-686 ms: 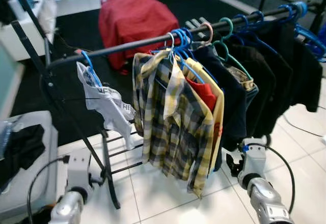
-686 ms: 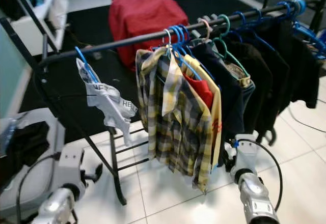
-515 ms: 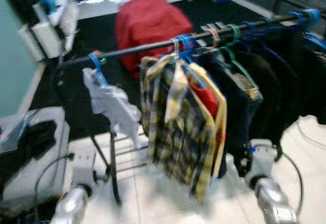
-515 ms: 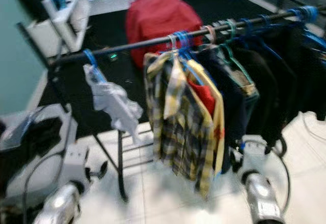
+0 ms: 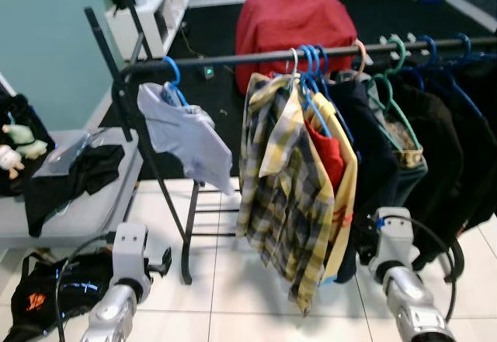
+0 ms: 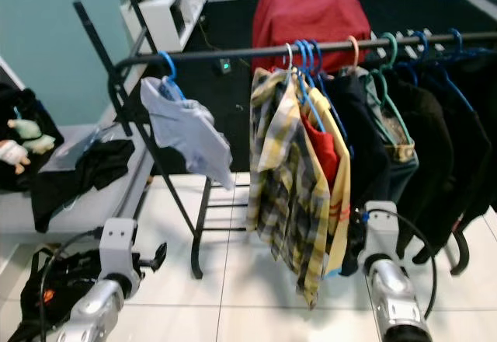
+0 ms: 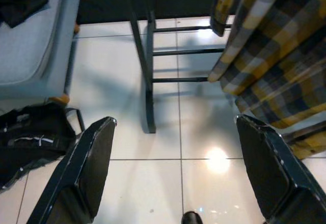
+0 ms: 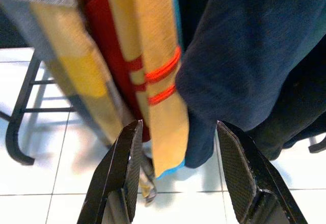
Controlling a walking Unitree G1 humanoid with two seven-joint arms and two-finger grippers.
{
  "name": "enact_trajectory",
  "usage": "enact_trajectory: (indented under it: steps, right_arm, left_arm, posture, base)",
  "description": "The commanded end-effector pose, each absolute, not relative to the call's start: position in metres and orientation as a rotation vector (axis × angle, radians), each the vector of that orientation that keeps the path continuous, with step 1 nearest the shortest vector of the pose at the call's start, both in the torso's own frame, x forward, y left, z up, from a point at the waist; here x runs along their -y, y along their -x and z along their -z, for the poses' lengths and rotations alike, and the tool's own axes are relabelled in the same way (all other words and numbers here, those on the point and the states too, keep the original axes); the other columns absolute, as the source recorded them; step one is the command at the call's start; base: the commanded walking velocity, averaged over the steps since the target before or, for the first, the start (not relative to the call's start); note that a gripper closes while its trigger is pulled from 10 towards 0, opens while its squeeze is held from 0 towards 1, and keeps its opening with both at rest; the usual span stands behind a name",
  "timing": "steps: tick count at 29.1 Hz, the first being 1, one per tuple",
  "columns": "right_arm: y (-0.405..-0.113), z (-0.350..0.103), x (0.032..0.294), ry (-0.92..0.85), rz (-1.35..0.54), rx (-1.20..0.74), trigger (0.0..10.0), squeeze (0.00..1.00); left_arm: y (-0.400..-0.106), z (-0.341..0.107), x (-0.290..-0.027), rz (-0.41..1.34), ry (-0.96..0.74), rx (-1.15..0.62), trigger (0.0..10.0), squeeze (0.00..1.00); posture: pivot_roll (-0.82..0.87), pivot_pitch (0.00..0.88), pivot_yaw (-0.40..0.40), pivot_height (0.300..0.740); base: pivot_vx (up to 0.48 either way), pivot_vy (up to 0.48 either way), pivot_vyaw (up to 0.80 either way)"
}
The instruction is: Hang hanger
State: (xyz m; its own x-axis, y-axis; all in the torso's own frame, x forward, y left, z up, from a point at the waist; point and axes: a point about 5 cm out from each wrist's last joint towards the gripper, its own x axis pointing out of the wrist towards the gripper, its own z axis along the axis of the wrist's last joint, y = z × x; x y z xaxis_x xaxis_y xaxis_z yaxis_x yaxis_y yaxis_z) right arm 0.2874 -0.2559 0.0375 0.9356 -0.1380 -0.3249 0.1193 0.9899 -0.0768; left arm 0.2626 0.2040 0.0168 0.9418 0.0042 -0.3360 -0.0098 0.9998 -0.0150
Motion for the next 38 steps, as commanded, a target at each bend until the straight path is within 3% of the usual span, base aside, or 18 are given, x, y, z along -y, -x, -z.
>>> enact_trajectory:
  steps: [1,9,21,38]
  right_arm:
    - [-0.281,-0.029,0.255,0.048,0.134,-0.368,10.0,0.00]
    - [-0.281,-0.025,0.252,0.045,0.125,-0.379,10.0,0.00]
    - [-0.280,-0.024,0.251,0.045,0.112,-0.383,10.0,0.00]
    - [-0.282,-0.025,0.253,0.065,0.100,-0.372,10.0,0.00]
  left_arm:
    - [-0.260,-0.015,-0.212,-0.016,-0.002,-0.349,10.0,0.00]
    - [-0.262,-0.014,-0.211,-0.018,0.005,-0.352,10.0,0.00]
    - [-0.270,-0.023,-0.205,-0.001,0.012,-0.304,10.0,0.00]
    - [-0.309,-0.086,-0.175,0.170,0.090,-0.076,10.0,0.00]
  posture:
    - [-0.08,0.142,0.085,0.740]
    - [-0.07,0.138,0.081,0.740]
    - [-0.08,0.140,0.069,0.740]
    - [-0.09,0.135,0.062,0.740]
  base:
    - [0.000,0.000,0.00]
    - [0.000,-0.361,0.00]
    - [0.000,0.000,0.00]
    - [0.000,-0.109,0.00]
